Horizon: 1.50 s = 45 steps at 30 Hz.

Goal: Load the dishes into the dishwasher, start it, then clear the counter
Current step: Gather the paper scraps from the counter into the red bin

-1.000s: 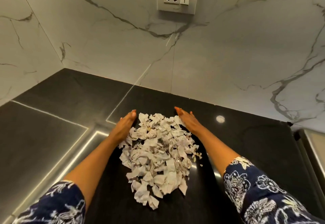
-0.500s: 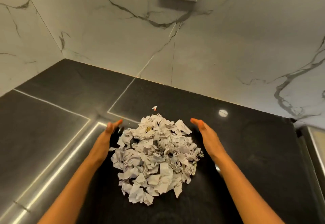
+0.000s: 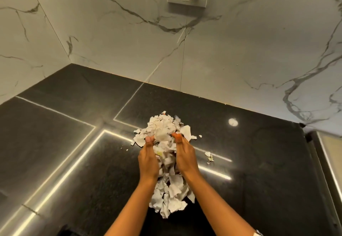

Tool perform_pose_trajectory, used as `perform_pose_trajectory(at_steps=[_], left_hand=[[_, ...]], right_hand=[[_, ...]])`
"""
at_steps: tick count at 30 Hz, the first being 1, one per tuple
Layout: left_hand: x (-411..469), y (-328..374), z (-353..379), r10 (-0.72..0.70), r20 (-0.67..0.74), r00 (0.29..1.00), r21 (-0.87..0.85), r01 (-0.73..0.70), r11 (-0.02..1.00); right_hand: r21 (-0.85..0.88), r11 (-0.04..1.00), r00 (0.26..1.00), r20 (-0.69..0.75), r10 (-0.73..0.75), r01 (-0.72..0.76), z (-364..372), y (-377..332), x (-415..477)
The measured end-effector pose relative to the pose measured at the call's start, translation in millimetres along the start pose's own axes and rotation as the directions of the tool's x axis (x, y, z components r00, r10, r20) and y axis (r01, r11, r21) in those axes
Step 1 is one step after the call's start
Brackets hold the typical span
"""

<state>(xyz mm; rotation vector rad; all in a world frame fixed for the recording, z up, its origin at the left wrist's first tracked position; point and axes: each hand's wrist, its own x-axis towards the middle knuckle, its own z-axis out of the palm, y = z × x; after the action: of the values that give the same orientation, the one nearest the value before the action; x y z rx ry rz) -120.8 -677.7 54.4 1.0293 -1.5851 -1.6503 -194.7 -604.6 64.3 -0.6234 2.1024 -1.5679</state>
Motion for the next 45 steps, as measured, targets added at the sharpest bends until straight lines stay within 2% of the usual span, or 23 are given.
perform_pose_trajectory(at_steps=[3, 5, 8, 11, 14, 16, 23, 30, 41, 45], left_hand=[[-3, 9, 16, -0.007, -0.054, 0.999, -0.066, 0.003, 0.998], [-2, 16, 22, -0.019, -0.07, 0.997, -0.179, 0.006, 0.984], [2, 20, 27, -0.067, -0.09, 0.994, -0.337, 0.033, 0.941], [6, 21, 30, -0.12, -0.11, 0.987, -0.436, 0.061, 0.898], [9, 25, 34, -0.177, -0.078, 0.981, -0.557, 0.104, 0.824], [11, 27, 39, -0.182, -0.071, 0.981, -0.609, 0.102, 0.787], [14, 35, 50, -0.212, -0.121, 0.97, -0.7, 0.068, 0.711], [15, 38, 49, -0.251, -0.087, 0.964, -0.808, 0.079, 0.584], [15, 57, 34, -0.204, -0.083, 0.976, -0.827, 0.046, 0.56], [10, 61, 26, -0.242, -0.11, 0.964, -0.83, 0.045, 0.556]], right_hand=[[0.223, 0.971, 0.994, -0.04, 0.097, -0.086, 6, -6, 1], [0.375, 0.915, 0.984, -0.038, 0.175, -0.149, 9, -5, 6], [0.599, 0.77, 0.956, -0.026, 0.292, -0.219, 4, -11, 13], [0.787, 0.571, 0.934, 0.016, 0.358, -0.233, -3, -13, 19], [0.873, 0.418, 0.928, 0.096, 0.361, -0.253, -5, -15, 22], [0.893, 0.364, 0.93, 0.138, 0.34, -0.266, -1, -16, 24], [0.93, 0.298, 0.935, 0.108, 0.338, -0.215, 9, -15, 30], [0.929, 0.329, 0.956, 0.077, 0.282, -0.172, 9, -27, 29], [0.905, 0.404, 0.976, 0.048, 0.211, -0.132, 17, -53, 24], [0.926, 0.344, 0.973, 0.084, 0.215, -0.156, 23, -59, 18]])
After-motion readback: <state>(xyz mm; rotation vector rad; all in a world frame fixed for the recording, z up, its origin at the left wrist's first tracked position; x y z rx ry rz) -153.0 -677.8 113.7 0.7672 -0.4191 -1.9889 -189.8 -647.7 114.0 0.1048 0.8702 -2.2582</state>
